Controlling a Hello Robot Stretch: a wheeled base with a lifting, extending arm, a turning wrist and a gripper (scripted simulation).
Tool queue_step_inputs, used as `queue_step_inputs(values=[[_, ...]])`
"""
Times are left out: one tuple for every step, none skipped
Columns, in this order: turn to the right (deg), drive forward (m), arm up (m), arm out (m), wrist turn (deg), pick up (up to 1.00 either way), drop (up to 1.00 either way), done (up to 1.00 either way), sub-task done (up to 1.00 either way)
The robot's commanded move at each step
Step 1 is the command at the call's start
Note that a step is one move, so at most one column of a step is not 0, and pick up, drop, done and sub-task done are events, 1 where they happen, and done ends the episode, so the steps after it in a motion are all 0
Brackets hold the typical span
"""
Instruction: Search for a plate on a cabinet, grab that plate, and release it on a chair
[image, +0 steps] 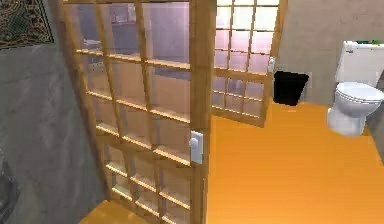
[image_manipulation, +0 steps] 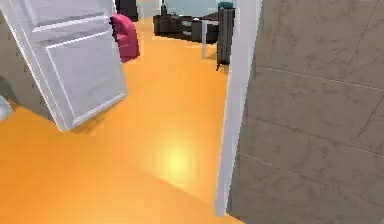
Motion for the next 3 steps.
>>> queue_step_inputs(values=[[45.0,0.00,0.00,0.00,0.0,0.00,0.00,0.00,0.00],[27.0,0.00,0.00,0.00,0.0,0.00,0.00,0.00,0.00],[0.0,0.90,0.00,0.00,0.0,0.00,0.00,0.00,0.00]])
